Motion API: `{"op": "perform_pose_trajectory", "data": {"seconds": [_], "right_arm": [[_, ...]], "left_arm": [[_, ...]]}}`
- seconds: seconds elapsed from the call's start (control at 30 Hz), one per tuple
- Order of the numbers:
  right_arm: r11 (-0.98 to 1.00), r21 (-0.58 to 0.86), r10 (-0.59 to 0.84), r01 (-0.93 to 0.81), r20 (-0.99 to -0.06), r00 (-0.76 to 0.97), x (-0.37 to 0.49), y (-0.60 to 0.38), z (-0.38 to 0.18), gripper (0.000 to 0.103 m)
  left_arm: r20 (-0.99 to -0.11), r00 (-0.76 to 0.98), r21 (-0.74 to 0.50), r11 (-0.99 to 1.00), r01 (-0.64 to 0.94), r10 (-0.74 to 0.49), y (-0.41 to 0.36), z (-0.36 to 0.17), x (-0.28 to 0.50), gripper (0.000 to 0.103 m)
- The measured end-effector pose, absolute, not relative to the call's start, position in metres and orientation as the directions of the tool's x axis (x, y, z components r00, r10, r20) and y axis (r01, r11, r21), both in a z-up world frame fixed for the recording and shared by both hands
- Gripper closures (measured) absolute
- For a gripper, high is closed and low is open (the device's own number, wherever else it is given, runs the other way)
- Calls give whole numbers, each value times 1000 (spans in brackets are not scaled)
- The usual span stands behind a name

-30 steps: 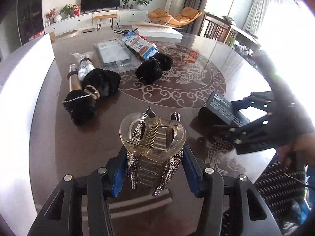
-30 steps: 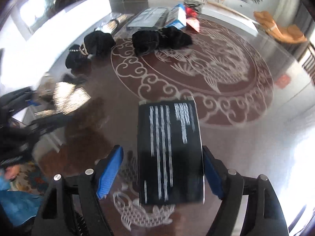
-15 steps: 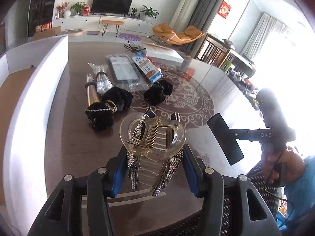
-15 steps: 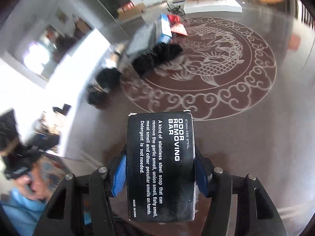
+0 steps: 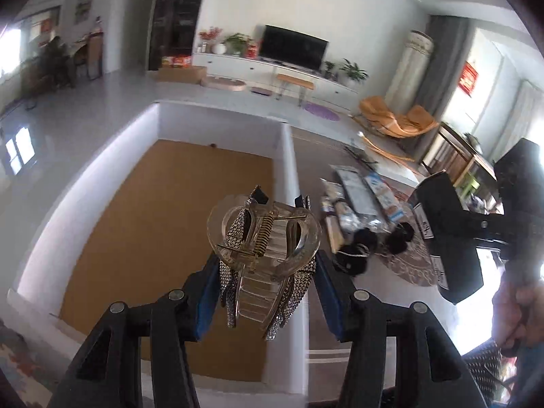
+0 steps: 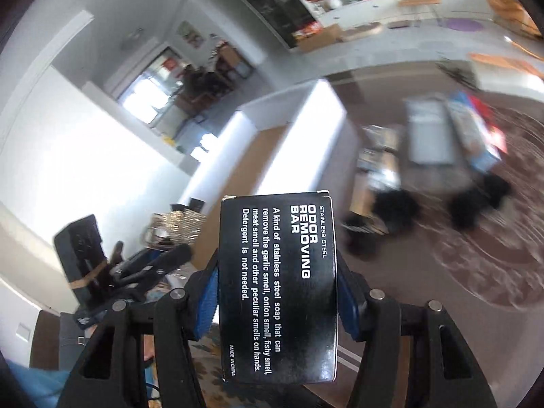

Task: Organize objects
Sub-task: 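Carry both items into the white box and open both tools, then bring both tools back over the table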

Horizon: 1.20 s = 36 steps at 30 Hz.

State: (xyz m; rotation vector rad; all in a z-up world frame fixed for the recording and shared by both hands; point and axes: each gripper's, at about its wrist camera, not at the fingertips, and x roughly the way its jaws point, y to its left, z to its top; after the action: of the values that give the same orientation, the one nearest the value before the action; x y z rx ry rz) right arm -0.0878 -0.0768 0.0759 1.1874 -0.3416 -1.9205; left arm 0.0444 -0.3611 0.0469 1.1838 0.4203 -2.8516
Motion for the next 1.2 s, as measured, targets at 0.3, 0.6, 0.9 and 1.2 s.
{"op": "perform_pose_trajectory", "data": {"seconds": [0.3,0.6,0.9,1.2], "right_arm": [[-623,439,-673,648,-723,-158,-91,-260,62,23],[-760,199,-552,619,-701,-452,-65,-180,58,8],[-977,-26,-112,210,-777,-620,-74,48,-50,6],[-998,-51,24,32,-823,-568,-65,147,-81,6]], "left_arm": [[-834,-525,-28,-938,345,-168,-420,-15,16,33],[-740,-661,-140,-934,328,-121,-389,5,25,27],[-650,-733,-281,-960,-12,200,-258,48,24,13],[-734,-583,-248,-937,-247,348,-100,-39,3,9]]}}
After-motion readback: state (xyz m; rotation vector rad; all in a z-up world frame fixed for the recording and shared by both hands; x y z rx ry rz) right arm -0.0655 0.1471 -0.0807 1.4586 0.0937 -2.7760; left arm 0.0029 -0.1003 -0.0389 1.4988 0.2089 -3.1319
